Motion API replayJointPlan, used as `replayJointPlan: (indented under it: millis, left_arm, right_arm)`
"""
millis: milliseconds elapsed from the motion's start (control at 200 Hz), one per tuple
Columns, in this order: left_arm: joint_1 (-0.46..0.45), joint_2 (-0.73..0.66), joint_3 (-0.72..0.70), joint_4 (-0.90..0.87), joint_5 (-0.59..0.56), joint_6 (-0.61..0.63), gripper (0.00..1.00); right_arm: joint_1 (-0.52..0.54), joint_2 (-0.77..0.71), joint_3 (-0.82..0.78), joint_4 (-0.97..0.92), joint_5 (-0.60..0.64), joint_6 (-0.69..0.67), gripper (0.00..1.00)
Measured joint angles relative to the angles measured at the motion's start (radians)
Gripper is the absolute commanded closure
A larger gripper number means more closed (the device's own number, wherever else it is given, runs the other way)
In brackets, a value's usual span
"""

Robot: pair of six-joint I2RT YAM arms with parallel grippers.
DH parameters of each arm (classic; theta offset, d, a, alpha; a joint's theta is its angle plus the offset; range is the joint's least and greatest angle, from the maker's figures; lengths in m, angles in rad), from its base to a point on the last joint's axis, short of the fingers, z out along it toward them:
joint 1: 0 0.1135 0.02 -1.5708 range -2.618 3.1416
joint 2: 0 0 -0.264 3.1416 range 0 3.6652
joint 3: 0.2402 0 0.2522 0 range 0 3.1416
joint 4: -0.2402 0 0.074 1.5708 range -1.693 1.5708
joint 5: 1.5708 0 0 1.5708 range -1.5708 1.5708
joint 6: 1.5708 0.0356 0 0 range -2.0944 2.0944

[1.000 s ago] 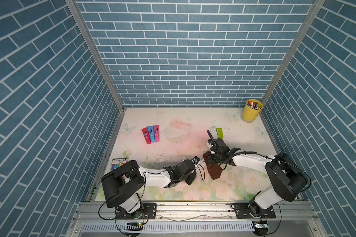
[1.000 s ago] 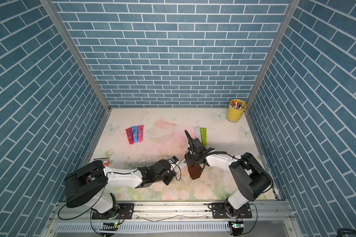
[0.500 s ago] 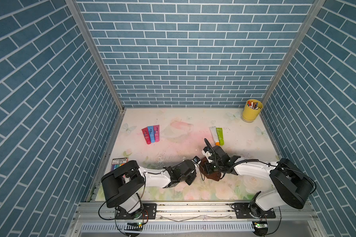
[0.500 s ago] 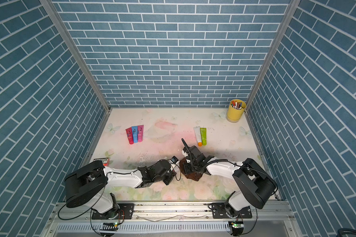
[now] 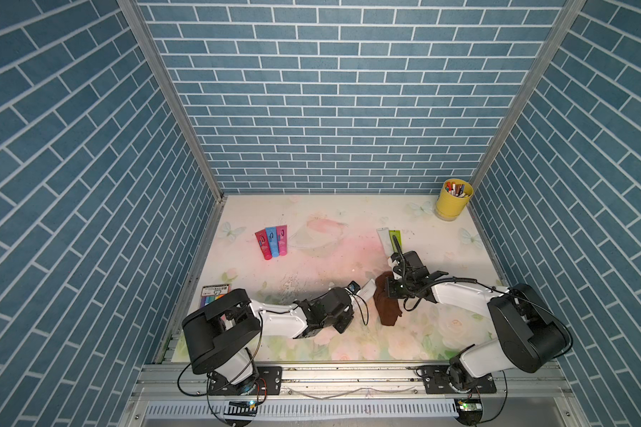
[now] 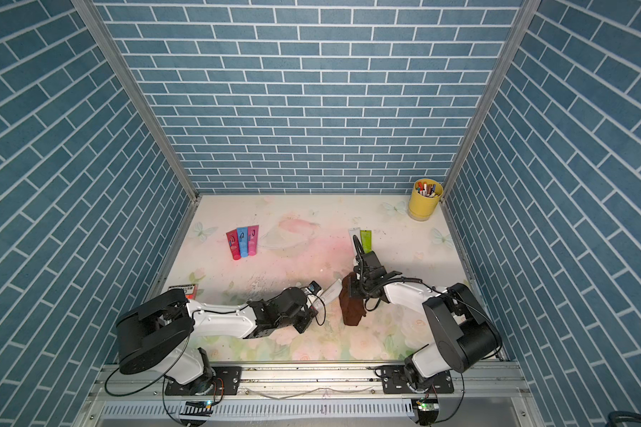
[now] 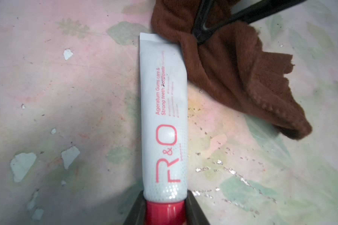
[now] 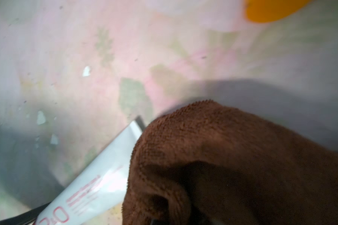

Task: Wipe the surface of the toothpaste tube
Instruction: Wipe the dirt from the toothpaste tube.

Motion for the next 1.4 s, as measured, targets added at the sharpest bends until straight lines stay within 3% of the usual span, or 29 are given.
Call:
replayJointPlan:
  millis: [155, 405, 550, 735, 920, 1105, 1240, 1400]
  left_arm:
    - [0.000, 0.000, 0.000, 0.002, 0.011, 0.005, 0.90]
    - [0.000, 0.001, 0.000, 0.002, 0.023, 0.010, 0.91]
    - [0.000, 0.001, 0.000, 0.002, 0.021, 0.010, 0.91]
    - [0.003, 0.000, 0.000, -0.001, 0.009, 0.005, 0.92]
    - [0.003, 0.000, -0.002, 0.002, 0.008, 0.003, 0.93]
    - [0.000, -0.006, -0.009, 0.016, 0.010, 0.003, 0.94]
    - [0.000, -0.010, -0.014, 0.022, 0.011, 0.003, 0.94]
    - [0.000, -0.010, -0.015, 0.010, 0.010, 0.003, 0.94]
  right_arm:
    - [0.009, -0.023, -0.004, -0.016, -0.015, -0.002, 1.00]
    - [0.188, -0.032, 0.024, -0.004, -0.107, -0.002, 1.00]
    - [0.226, 0.045, 0.084, 0.013, -0.161, -0.002, 1.00]
    - [0.218, 0.085, 0.091, 0.046, -0.181, -0.001, 1.00]
    - [0.119, 0.082, 0.050, 0.081, -0.230, 0.002, 1.00]
    - [0.027, 0.058, 0.028, 0.060, -0.126, 0.003, 1.00]
    - [0.024, 0.060, 0.028, 0.061, -0.108, 0.002, 1.00]
    - [0.091, 0.060, 0.035, 0.068, -0.072, 0.002, 1.00]
